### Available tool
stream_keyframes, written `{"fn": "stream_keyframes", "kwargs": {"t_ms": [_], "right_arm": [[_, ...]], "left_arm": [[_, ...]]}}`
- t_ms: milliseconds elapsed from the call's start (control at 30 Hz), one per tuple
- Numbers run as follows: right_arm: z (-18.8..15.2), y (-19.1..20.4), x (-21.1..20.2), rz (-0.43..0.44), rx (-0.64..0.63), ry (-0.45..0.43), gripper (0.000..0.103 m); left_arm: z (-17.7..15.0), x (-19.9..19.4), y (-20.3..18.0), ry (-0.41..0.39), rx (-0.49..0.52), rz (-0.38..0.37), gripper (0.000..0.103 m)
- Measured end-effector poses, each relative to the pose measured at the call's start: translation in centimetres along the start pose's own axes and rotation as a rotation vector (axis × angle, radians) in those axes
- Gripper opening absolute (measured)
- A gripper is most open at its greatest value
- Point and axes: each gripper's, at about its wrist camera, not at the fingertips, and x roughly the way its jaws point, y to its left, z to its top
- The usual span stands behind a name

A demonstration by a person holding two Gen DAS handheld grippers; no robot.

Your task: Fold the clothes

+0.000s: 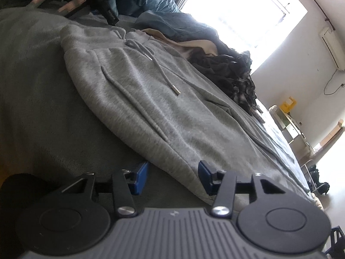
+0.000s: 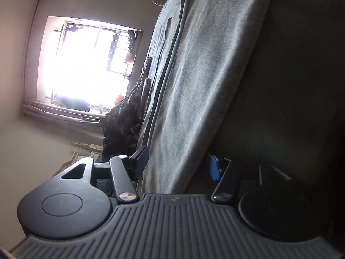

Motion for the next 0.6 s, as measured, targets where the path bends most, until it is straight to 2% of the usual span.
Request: {"fn": "stream_keyframes", "kwargs": {"t_ms": [200,600], "right_arm": [[0.6,-0.3,-0.2,-0.001,0.036,-0.068,0.056],[-0.3,0.4,0.8,-0.047,-0.004,-0.060,0.055]], "left_arm": [[-0.2,0.0,0.8,-0.011,-0.016,-0.007,0.046],[0.9,-0.3,3.4,-0.073,-0.121,-0.039,0.044]]}}
